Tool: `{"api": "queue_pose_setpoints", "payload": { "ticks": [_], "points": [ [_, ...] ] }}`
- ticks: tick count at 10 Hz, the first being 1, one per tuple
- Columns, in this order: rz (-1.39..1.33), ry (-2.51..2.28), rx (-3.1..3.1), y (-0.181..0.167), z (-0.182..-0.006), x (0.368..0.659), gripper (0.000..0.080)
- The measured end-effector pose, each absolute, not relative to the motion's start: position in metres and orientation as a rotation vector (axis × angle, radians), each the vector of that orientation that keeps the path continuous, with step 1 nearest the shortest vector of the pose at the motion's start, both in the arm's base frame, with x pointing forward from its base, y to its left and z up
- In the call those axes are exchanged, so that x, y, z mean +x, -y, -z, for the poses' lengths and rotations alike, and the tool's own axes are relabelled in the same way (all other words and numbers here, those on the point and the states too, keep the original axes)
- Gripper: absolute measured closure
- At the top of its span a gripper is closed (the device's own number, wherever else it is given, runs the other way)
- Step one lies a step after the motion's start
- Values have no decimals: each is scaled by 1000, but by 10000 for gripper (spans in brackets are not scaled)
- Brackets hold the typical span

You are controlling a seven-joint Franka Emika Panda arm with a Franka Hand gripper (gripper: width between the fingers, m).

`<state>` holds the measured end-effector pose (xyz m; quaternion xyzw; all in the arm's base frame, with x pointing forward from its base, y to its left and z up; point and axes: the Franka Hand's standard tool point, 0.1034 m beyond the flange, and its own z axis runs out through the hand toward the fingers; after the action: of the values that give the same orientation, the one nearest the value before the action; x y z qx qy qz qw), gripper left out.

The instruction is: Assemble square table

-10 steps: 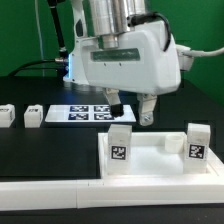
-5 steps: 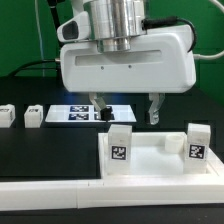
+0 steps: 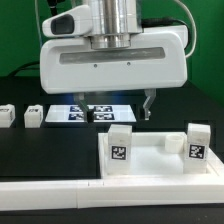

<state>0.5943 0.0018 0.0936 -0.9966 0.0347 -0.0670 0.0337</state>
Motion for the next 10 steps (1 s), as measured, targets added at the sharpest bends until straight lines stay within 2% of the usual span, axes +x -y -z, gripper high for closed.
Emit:
{"api": "queue_pose_setpoints", "payload": {
  "ticks": [2,3,5,6,8,10],
  "points": [
    [202,-78,-3069,0,-91,594,150],
    [169,-70,-3085,2,-76,587,150],
    [68,-130,-3107,7,-31,572,150],
    [53,-129,-3117,8,-16,568,150],
    [64,-126,-3124,8,-9,565,150],
    [64,-127,-3124,8,-10,565,152]
  ]
}}
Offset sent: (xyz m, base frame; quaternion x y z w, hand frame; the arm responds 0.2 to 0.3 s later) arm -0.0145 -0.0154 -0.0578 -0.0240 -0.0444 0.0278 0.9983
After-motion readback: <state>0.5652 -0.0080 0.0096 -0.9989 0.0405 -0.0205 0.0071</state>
